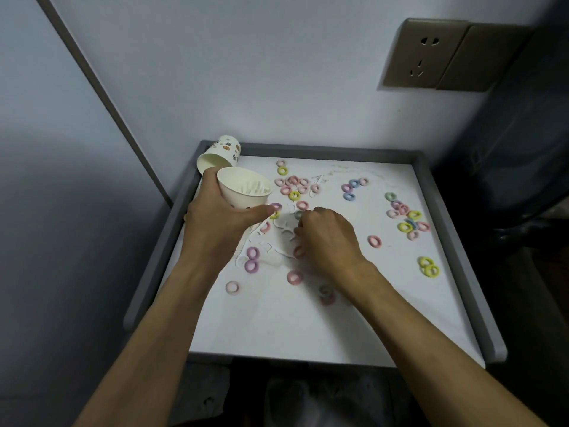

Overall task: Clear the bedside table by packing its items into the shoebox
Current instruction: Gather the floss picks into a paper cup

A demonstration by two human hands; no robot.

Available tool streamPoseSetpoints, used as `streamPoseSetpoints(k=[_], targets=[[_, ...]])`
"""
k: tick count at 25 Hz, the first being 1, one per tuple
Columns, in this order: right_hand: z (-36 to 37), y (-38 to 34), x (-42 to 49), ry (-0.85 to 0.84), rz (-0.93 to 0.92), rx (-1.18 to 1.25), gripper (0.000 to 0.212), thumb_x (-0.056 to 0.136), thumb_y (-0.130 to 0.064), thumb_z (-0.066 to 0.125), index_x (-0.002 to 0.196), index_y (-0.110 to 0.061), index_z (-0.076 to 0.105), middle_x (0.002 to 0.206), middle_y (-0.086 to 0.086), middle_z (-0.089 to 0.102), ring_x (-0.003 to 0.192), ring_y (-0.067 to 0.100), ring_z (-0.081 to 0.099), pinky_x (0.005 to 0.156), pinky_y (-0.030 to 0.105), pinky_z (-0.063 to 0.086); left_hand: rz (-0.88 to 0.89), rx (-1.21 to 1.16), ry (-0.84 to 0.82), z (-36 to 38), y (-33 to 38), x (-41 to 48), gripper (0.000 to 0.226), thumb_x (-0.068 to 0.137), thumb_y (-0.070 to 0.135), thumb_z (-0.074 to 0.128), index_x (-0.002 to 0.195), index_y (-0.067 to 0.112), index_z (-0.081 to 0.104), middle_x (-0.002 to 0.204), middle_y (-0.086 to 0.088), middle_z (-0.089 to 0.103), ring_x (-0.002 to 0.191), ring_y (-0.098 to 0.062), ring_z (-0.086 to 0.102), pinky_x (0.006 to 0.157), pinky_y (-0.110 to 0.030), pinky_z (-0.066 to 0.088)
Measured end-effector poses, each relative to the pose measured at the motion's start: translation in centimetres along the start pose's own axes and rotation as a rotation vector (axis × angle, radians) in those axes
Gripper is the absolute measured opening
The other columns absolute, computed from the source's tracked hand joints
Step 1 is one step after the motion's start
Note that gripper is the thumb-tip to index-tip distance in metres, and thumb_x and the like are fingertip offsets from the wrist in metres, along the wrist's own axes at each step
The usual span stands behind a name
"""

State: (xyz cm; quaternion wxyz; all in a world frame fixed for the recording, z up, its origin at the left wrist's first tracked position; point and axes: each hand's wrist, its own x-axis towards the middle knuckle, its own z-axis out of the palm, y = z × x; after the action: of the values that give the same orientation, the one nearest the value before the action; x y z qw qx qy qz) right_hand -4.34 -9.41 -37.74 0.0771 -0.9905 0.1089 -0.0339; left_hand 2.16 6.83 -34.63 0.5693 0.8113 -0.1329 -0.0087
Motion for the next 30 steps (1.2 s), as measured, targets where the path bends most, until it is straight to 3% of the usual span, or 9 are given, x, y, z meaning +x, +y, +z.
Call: streamPoseSetpoints(k=[3,7,9,13,17,21,25,30], targets=[[-0.3,0.2,0.3,-0.022,0.045,0.061,0.018,0.087,-0.022,0.064,0.098,-0.008,0.066,0.101,0.014,0.065,0.091,0.033,0.061,0.064,0.03,0.036,-0.011,-0.011,-0.001,-0.3,-0.1,0.1,0.076,0.059,0.033,0.093,0.115,0.039,0.042,0.1,0.029,0.053,0.095,0.004,0.054,0.08,-0.03,0.056],[-0.5,-0.4,0.4,-0.076,0.068,0.014,0.026,0.083,-0.007,0.063,0.109,-0.009,0.066,0.108,0.012,0.066,0.095,0.031,0.063,0.069,0.03,0.041,-0.007,0.0,-0.01,-0.5,-0.3,0.1,0.073,0.058,0.036,0.093,0.109,0.043,0.042,0.097,0.032,0.053,0.089,0.014,0.053,0.073,-0.021,0.051],[-0.6,-0.7,0.5,-0.087,0.048,-0.04,0.029,0.08,-0.006,0.065,0.109,-0.008,0.065,0.108,0.012,0.064,0.097,0.032,0.062,0.069,0.031,0.038,0.002,0.03,-0.019,-0.5,-0.6,0.0,0.075,0.06,0.034,0.093,0.113,0.04,0.04,0.098,0.031,0.051,0.09,0.013,0.052,0.073,-0.018,0.049],[-0.3,-1.2,0.4,-0.083,-0.03,-0.161,0.035,0.081,-0.005,0.063,0.115,-0.003,0.058,0.112,0.015,0.061,0.101,0.032,0.058,0.072,0.031,0.031,0.019,0.098,-0.042,-0.6,-1.1,0.0,0.076,0.062,0.029,0.092,0.115,0.036,0.038,0.097,0.035,0.045,0.084,0.027,0.046,0.064,-0.005,0.04],[-1.1,0.2,0.2,-0.043,0.02,-0.105,0.03,0.084,-0.008,0.064,0.112,-0.004,0.055,0.109,0.015,0.065,0.099,0.034,0.061,0.069,0.031,0.033,0.018,0.134,-0.06,-1.0,-1.2,-0.2,0.074,0.061,0.023,0.093,0.114,0.032,0.042,0.095,0.03,0.048,0.084,0.028,0.046,0.065,-0.012,0.043],[-4.6,2.0,0.3,0.136,0.132,0.284,0.005,0.092,-0.015,0.061,0.097,-0.014,0.063,0.091,0.005,0.069,0.084,0.025,0.064,0.07,0.032,0.049,0.059,0.216,-0.095,-1.3,-1.0,-0.9,0.073,0.06,0.03,0.093,0.112,0.035,0.043,0.094,0.029,0.051,0.088,0.012,0.052,0.068,-0.018,0.047],[-8.8,0.4,0.1,0.215,-0.087,0.555,0.006,0.082,-0.018,0.071,0.081,-0.024,0.071,0.07,-0.014,0.068,0.068,0.001,0.063,0.065,0.019,0.048,0.114,0.261,-0.197,-1.3,-0.6,-1.6,0.075,0.061,0.032,0.092,0.117,0.036,0.043,0.103,0.022,0.056,0.1,-0.01,0.057,0.078,-0.034,0.055],[-7.3,-3.7,-0.4,0.082,-0.25,0.527,0.013,0.08,-0.014,0.074,0.091,-0.021,0.076,0.079,-0.011,0.07,0.067,-0.002,0.057,0.066,0.007,0.041,0.119,0.231,-0.22,-2.0,-0.8,-2.1,0.071,0.058,0.039,0.088,0.115,0.043,0.045,0.1,0.031,0.06,0.091,0.005,0.059,0.076,-0.034,0.056]])
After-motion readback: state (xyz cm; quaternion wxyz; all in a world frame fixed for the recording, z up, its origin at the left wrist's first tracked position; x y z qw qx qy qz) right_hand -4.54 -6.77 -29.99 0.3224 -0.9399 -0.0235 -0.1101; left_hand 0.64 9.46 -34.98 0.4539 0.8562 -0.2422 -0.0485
